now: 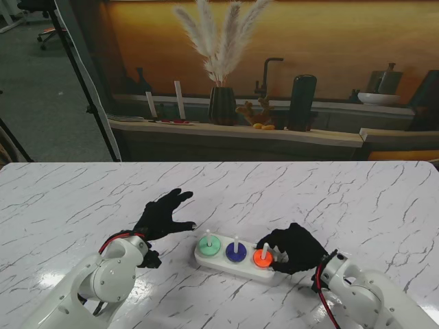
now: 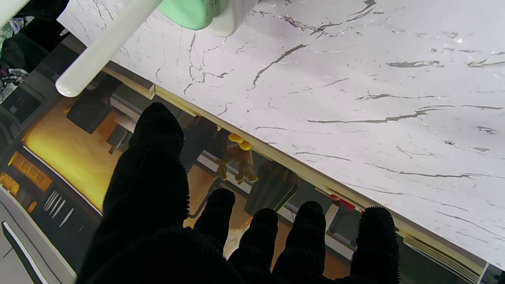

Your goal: Move the three rings of the Hanoi Tower from the left rod to the right rod

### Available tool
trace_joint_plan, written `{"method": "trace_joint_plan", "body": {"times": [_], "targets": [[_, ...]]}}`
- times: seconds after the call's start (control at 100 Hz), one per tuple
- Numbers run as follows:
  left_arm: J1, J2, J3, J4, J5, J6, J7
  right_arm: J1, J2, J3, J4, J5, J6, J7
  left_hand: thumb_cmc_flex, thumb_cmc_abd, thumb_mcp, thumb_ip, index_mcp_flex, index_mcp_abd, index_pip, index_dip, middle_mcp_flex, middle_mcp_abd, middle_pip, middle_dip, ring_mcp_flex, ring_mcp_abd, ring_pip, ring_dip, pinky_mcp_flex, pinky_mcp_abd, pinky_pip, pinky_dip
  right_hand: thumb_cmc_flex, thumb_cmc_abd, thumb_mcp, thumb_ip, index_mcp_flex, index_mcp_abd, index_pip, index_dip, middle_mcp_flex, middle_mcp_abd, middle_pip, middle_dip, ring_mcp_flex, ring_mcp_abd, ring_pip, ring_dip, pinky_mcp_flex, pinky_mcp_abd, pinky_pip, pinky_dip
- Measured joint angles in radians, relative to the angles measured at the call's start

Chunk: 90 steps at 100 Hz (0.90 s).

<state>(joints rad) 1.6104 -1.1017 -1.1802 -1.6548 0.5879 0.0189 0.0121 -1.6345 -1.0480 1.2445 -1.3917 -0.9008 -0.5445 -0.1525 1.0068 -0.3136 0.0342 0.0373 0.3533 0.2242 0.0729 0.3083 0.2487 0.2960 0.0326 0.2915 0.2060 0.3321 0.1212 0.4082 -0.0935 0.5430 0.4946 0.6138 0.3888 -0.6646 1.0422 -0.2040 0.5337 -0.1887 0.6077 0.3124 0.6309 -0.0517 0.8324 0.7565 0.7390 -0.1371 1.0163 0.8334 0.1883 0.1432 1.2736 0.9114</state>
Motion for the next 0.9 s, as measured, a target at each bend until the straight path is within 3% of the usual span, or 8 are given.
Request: {"method": "trace_joint_plan", "body": {"times": [0.48, 0.52, 0.59, 0.9], "targets": [[0.003, 0.0, -0.006, -0.002, -0.004, 0.0, -0.008, 0.002, -0.004, -0.002, 0.009, 0.01, -0.006, -0.013, 0.0, 0.0, -0.001, 0.0, 0.0, 0.0, 0.0, 0.0, 0.0, 0.0, 0.0, 0.0, 0.0, 0.0, 0.0, 0.0, -0.001, 0.0, 0.0, 0.0, 0.004, -0.026, 0.021, -0.01, 0.033, 0.001, 0.0, 0.0, 0.044, 0.005, -0.005, -0.001, 0.019, 0.0, 0.01, 0.0, 0.006, 0.0, 0.011, 0.0], [0.003, 0.0, -0.007, -0.002, -0.004, 0.0, -0.008, 0.002, -0.004, -0.001, 0.009, 0.009, -0.008, -0.013, 0.0, 0.0, -0.001, 0.0, 0.0, 0.0, 0.0, 0.0, 0.0, 0.0, 0.0, 0.0, 0.0, 0.0, 0.0, 0.0, -0.001, 0.0, 0.0, 0.0, -0.012, -0.027, 0.038, -0.006, 0.033, 0.001, 0.0, 0.0, 0.044, 0.005, -0.003, -0.002, 0.019, 0.0, 0.01, 0.0, 0.0, 0.0, 0.011, 0.0], [0.004, 0.0, -0.008, -0.002, -0.004, 0.0, -0.008, 0.002, -0.004, 0.0, 0.008, 0.005, -0.011, -0.009, 0.0, 0.0, -0.001, 0.0, 0.0, 0.0, 0.0, 0.0, 0.0, 0.0, 0.0, 0.0, 0.0, 0.0, 0.0, 0.0, -0.001, 0.0, 0.0, 0.0, -0.022, -0.04, 0.073, 0.046, 0.018, 0.0, 0.0, 0.0, 0.041, 0.002, 0.0, -0.002, 0.016, 0.0, 0.01, 0.0, -0.005, 0.0, 0.011, 0.0], [0.007, 0.001, -0.011, -0.003, -0.004, 0.001, -0.01, 0.002, -0.001, 0.0, -0.004, -0.006, -0.006, 0.006, 0.0, 0.0, -0.002, 0.0, 0.0, 0.0, 0.0, 0.0, 0.0, 0.0, 0.0, 0.0, 0.0, 0.0, 0.0, 0.0, -0.001, 0.0, 0.0, 0.0, -0.029, -0.088, 0.111, 0.048, -0.047, -0.002, -0.006, 0.0, 0.031, -0.004, 0.028, -0.008, -0.011, 0.0, 0.011, -0.001, -0.019, 0.0, 0.011, 0.0]]}}
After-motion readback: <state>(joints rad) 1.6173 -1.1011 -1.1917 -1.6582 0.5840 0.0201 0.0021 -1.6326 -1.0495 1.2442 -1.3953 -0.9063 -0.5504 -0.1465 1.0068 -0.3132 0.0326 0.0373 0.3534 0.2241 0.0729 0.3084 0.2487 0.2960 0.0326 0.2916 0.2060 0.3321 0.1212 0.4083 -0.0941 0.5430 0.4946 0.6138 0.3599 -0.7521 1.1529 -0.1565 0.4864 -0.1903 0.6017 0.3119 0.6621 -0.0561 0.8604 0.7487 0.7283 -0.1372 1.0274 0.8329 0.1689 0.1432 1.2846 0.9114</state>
